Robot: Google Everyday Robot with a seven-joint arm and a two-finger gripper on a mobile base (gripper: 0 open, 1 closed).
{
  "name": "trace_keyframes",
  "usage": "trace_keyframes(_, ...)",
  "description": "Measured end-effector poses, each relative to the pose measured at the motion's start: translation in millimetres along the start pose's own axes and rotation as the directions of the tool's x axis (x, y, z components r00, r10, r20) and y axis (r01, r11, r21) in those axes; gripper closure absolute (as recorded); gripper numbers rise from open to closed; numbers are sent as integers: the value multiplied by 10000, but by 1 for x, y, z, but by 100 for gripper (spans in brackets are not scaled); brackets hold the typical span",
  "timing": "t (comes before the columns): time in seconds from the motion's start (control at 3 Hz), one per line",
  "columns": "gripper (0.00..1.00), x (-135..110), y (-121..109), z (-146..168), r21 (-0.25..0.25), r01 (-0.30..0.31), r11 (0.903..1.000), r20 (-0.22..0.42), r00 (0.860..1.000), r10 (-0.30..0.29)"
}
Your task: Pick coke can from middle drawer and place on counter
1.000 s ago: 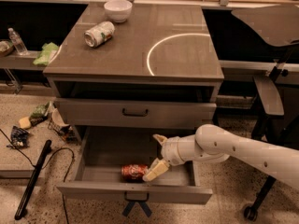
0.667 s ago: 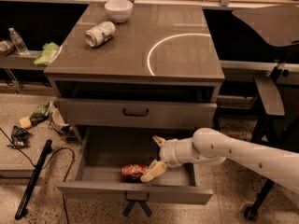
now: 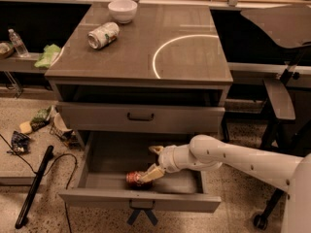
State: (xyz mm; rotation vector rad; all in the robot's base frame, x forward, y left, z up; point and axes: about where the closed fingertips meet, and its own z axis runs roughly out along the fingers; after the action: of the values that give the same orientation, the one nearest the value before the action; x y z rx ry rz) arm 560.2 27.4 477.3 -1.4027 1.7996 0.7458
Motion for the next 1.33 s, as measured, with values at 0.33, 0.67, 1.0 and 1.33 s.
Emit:
trace_keyframes(0.33, 10, 2, -2, 17, -151, 91, 9998, -61, 9999, -92)
trace_keyframes(0.67, 28, 13, 1, 35, -239, 12, 9997, -246, 9997, -18)
trace_keyframes(1.0, 35, 29, 4, 56, -450, -133, 9989, -532, 9985, 109)
trace_keyframes(1.33, 31, 43, 10, 71, -869, -321, 9957, -813, 9964, 250)
